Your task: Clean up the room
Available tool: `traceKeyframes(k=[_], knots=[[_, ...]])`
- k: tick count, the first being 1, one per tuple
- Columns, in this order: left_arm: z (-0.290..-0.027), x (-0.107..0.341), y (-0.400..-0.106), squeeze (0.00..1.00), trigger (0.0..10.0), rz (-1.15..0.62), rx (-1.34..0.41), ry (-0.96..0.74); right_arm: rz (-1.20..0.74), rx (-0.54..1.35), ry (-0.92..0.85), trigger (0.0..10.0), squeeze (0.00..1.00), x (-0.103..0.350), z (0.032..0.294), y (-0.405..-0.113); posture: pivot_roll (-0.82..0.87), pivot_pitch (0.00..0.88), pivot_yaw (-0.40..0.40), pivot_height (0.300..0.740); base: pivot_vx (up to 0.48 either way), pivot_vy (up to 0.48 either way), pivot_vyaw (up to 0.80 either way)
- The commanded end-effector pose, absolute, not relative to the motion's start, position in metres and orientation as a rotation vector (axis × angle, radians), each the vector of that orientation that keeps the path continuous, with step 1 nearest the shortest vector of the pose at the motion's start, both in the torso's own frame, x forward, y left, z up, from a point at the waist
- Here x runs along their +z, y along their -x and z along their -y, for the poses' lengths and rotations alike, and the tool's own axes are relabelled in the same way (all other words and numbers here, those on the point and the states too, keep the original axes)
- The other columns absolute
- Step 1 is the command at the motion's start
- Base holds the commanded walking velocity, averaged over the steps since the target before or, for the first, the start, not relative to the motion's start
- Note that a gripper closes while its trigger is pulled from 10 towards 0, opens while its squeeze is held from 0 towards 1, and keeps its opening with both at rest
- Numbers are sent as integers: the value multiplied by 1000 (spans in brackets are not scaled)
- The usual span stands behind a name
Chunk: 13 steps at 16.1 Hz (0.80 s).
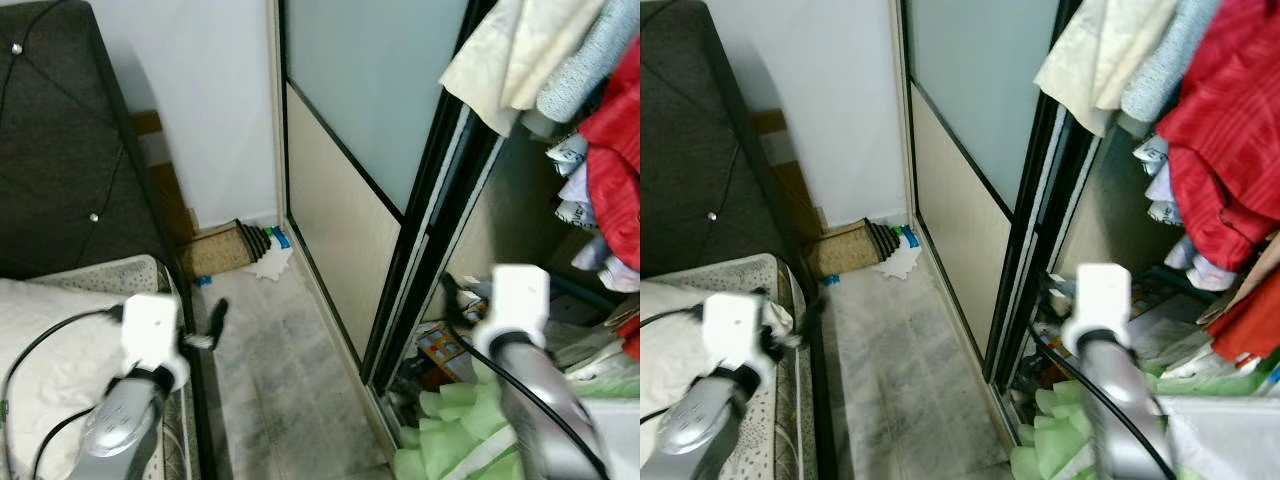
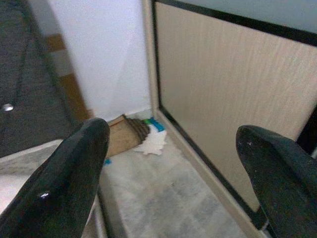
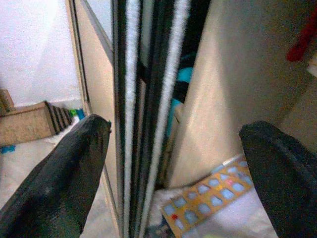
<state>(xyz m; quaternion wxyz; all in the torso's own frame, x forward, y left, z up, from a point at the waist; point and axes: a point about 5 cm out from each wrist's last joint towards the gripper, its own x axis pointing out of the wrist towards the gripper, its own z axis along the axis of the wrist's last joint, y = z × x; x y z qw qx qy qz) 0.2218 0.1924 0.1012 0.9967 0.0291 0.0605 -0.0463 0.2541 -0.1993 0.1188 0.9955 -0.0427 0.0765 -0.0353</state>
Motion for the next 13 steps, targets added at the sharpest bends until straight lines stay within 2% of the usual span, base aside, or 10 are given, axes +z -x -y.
traceKeyframes(k=[1,5,8,13], knots=[[-195,106,-220,0,10000,-99,-89,-66,-135,-51,81,10000,0,127,199,-250,-3,0,7,740,0,0,0],[-191,112,-218,0,10000,-61,-97,-87,-120,-26,90,10000,0,130,193,-246,16,0,-9,740,0,0,0],[-181,115,-218,0,10000,-39,-118,-60,-77,-75,75,10000,0,137,180,-263,21,0,-27,740,0,0,0],[-176,120,-226,0,10000,-19,-126,-43,-51,-55,77,10000,0,140,168,-275,26,15,-47,740,0,0,724]])
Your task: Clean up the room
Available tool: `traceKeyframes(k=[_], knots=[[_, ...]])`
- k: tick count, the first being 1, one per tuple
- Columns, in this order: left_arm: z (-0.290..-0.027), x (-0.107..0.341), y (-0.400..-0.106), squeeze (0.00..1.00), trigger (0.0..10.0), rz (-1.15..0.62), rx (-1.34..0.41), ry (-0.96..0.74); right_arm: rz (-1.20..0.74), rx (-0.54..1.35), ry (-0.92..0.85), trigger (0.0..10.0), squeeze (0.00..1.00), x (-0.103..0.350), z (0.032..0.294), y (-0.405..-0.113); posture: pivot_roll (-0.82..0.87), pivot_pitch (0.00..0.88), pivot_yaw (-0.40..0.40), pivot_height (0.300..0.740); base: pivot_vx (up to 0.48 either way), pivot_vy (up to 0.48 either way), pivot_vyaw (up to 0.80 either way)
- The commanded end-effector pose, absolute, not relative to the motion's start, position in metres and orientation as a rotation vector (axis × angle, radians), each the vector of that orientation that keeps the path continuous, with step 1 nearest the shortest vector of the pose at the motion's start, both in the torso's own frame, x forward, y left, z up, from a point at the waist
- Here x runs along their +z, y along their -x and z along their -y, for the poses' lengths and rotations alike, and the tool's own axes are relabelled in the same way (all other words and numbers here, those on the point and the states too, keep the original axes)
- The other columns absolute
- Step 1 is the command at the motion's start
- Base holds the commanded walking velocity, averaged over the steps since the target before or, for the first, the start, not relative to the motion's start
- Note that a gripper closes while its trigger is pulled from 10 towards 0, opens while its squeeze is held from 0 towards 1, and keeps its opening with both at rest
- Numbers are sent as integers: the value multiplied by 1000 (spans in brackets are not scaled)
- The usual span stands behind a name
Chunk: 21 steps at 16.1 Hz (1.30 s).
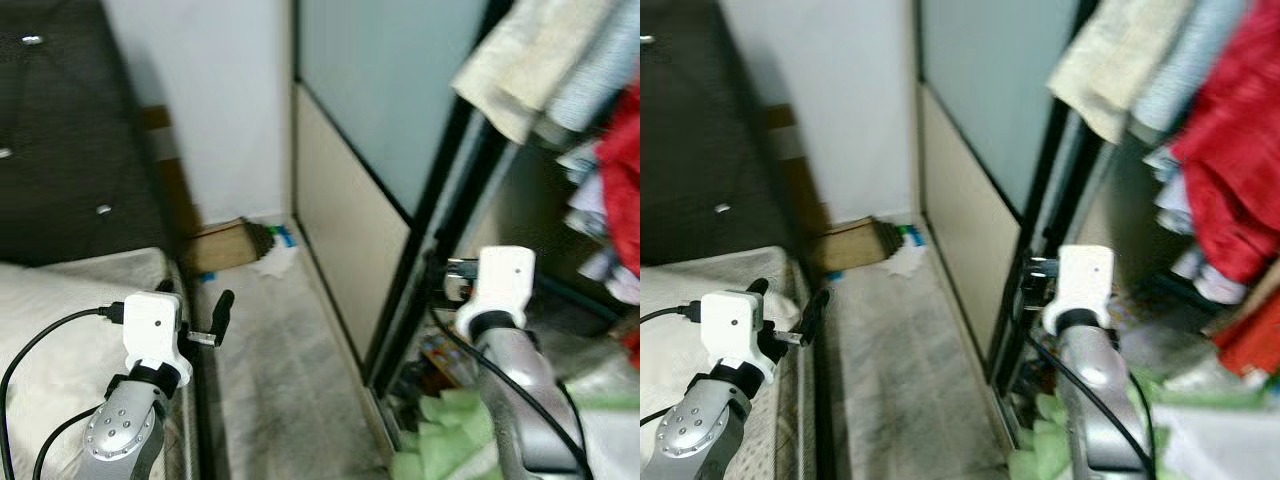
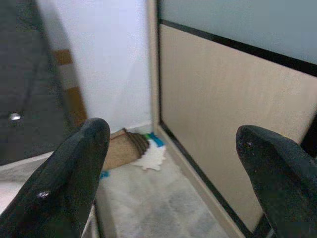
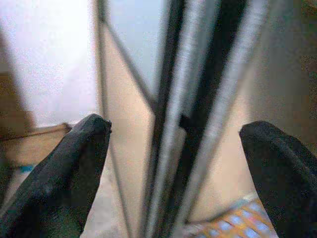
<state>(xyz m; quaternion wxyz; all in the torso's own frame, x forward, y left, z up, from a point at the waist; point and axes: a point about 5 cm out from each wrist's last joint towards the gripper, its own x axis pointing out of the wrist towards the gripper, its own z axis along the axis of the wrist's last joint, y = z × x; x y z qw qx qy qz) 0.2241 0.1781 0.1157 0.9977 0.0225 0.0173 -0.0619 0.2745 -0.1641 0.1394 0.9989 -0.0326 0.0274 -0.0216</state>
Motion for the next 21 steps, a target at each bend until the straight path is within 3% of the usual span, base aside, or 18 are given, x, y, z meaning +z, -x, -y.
traceKeyframes(k=[1,11,21], knots=[[-175,122,-227,0,10000,-5,-122,-61,-47,-54,79,10000,0,142,168,-279,25,18,-50,740,0,0,800],[-174,123,-233,0,10000,21,-60,-51,-13,2,91,10000,0,149,164,-291,26,17,-70,740,0,0,800],[-169,124,-237,0,10000,27,-110,-52,11,39,76,10000,0,150,159,-299,40,6,-65,740,0,0,800]])
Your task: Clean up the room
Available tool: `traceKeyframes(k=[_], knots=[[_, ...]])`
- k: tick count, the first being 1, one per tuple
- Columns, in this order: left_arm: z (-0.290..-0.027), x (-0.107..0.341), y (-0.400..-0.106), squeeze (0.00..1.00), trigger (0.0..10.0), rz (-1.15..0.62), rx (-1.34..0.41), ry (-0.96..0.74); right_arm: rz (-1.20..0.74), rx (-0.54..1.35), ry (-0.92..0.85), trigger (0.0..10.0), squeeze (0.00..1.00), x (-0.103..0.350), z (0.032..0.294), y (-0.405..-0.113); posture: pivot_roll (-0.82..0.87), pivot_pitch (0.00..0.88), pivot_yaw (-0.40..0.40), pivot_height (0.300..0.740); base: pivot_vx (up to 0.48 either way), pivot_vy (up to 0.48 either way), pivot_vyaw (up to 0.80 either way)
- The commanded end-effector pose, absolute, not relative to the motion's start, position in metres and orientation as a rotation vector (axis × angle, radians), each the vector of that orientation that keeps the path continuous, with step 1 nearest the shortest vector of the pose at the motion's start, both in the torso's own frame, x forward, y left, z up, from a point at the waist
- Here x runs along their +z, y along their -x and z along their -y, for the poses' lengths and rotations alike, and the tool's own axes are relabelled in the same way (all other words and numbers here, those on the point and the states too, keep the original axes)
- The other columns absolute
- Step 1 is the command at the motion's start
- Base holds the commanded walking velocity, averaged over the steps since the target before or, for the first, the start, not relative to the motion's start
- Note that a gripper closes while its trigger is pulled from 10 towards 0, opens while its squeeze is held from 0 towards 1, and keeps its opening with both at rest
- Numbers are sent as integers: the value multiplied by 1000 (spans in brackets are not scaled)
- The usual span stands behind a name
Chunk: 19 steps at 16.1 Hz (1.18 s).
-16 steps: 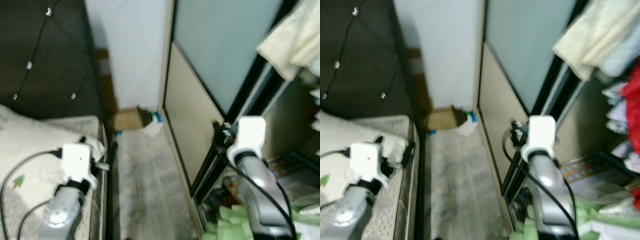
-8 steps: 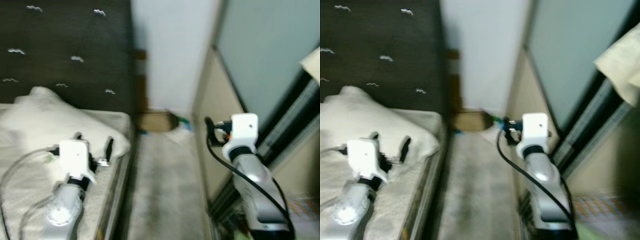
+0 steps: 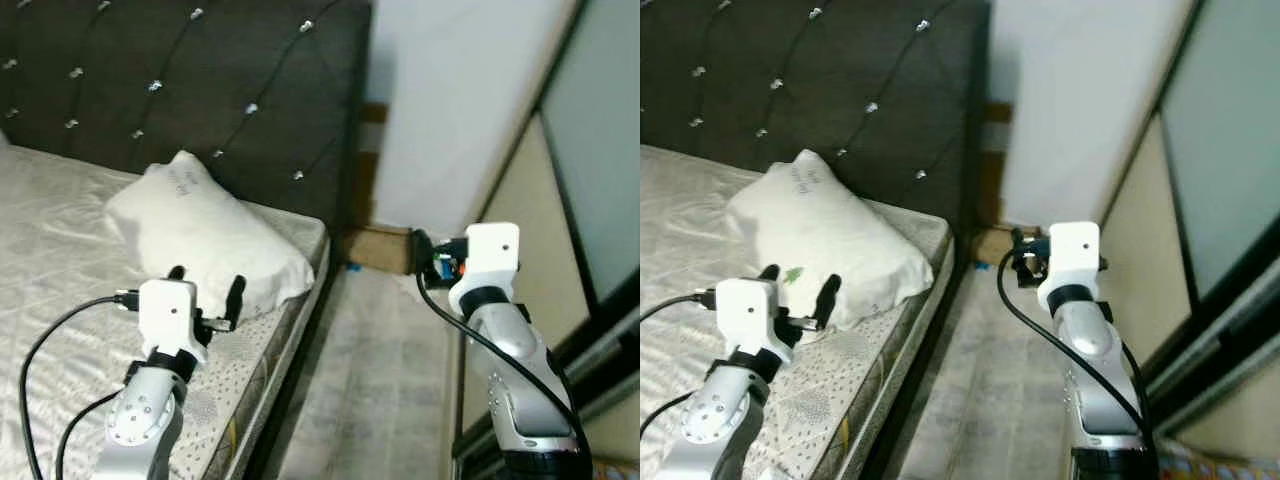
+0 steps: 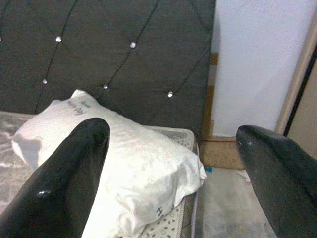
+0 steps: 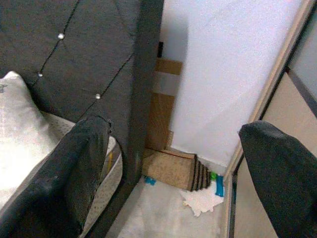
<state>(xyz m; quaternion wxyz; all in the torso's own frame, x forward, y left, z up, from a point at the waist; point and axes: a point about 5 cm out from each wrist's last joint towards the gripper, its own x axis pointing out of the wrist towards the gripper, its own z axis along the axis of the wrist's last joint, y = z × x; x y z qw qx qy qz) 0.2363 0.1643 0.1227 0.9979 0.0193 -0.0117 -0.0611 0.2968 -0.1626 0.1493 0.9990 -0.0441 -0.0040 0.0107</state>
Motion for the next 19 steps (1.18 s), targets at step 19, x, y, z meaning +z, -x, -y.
traceKeyframes(k=[19], knots=[[-167,135,-248,0,10000,84,-88,-66,64,159,52,10000,0,161,143,-308,50,24,-84,740,0,0,800]])
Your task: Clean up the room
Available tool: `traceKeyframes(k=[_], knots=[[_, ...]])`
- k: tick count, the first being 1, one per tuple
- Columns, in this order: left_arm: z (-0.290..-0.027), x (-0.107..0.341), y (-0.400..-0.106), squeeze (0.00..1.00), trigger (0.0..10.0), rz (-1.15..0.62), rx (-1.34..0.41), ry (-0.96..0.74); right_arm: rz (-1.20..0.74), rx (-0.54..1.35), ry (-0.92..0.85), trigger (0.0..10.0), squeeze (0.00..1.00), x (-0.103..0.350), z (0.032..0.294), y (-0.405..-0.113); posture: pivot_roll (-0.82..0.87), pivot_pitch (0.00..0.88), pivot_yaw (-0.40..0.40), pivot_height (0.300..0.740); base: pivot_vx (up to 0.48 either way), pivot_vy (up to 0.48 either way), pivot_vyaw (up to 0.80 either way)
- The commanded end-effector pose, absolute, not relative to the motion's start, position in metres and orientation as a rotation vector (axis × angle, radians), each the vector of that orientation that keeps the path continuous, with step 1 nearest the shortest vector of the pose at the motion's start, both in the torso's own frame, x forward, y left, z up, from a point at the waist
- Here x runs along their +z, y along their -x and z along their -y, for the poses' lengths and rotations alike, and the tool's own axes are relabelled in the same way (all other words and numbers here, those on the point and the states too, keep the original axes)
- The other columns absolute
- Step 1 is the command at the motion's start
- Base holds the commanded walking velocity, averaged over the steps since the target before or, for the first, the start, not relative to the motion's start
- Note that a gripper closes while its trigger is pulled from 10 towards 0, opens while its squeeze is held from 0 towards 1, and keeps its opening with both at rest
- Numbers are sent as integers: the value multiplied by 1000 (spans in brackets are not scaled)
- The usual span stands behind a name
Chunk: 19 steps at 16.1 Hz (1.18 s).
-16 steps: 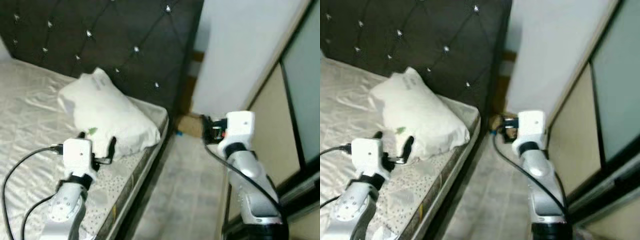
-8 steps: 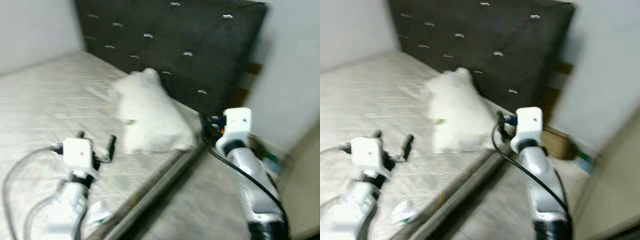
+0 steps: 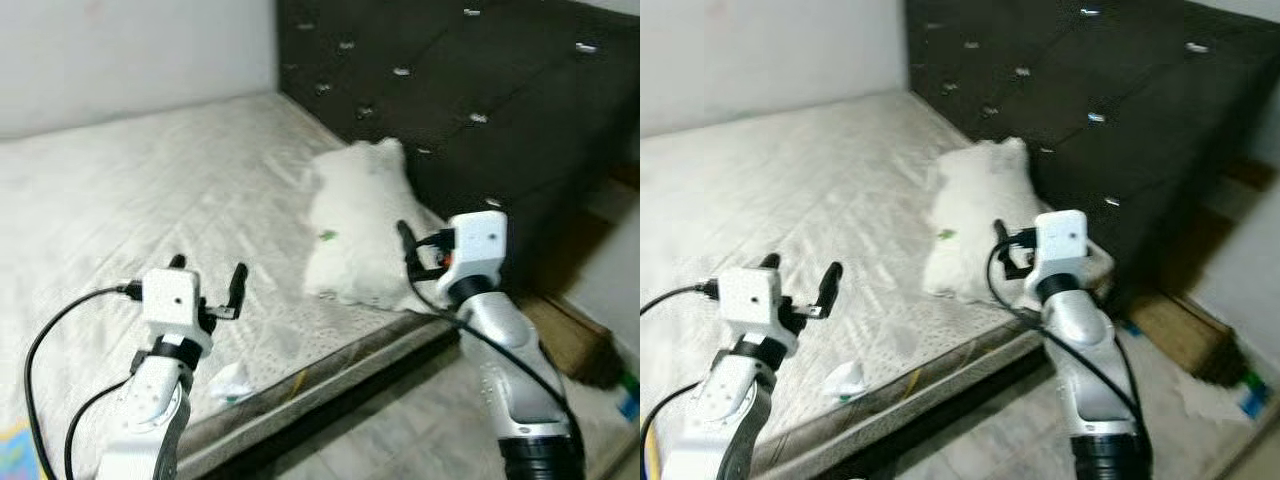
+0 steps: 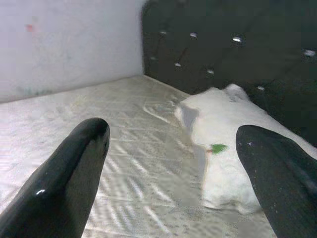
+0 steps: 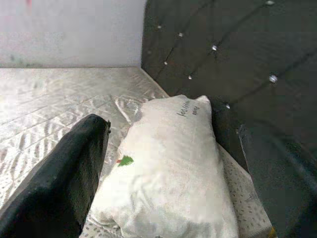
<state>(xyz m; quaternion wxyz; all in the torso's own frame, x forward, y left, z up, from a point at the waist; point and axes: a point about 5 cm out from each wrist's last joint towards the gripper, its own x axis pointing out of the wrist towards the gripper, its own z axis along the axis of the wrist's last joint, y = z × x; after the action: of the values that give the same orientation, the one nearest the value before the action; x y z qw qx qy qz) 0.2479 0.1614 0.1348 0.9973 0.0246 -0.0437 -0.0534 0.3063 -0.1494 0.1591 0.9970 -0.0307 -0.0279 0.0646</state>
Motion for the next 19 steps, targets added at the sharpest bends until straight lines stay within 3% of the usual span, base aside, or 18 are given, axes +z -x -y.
traceKeyframes(k=[1,4,11,17,19], knots=[[-170,138,-251,0,10000,93,-81,-75,68,164,53,10000,0,162,142,-310,56,27,-81,740,0,0,800],[-173,139,-250,0,10000,95,-65,-75,83,189,61,10000,0,166,137,-312,54,35,-84,740,0,0,800],[-152,122,-242,0,10000,34,-112,-13,83,230,69,10000,0,163,131,-308,33,30,-80,740,0,0,800],[-157,122,-242,0,10000,34,-97,-14,75,249,55,10000,0,159,129,-307,38,27,-84,740,0,0,800],[-155,121,-241,0,10000,36,-114,-9,63,238,46,10000,0,157,129,-307,45,19,-87,740,0,0,0]])
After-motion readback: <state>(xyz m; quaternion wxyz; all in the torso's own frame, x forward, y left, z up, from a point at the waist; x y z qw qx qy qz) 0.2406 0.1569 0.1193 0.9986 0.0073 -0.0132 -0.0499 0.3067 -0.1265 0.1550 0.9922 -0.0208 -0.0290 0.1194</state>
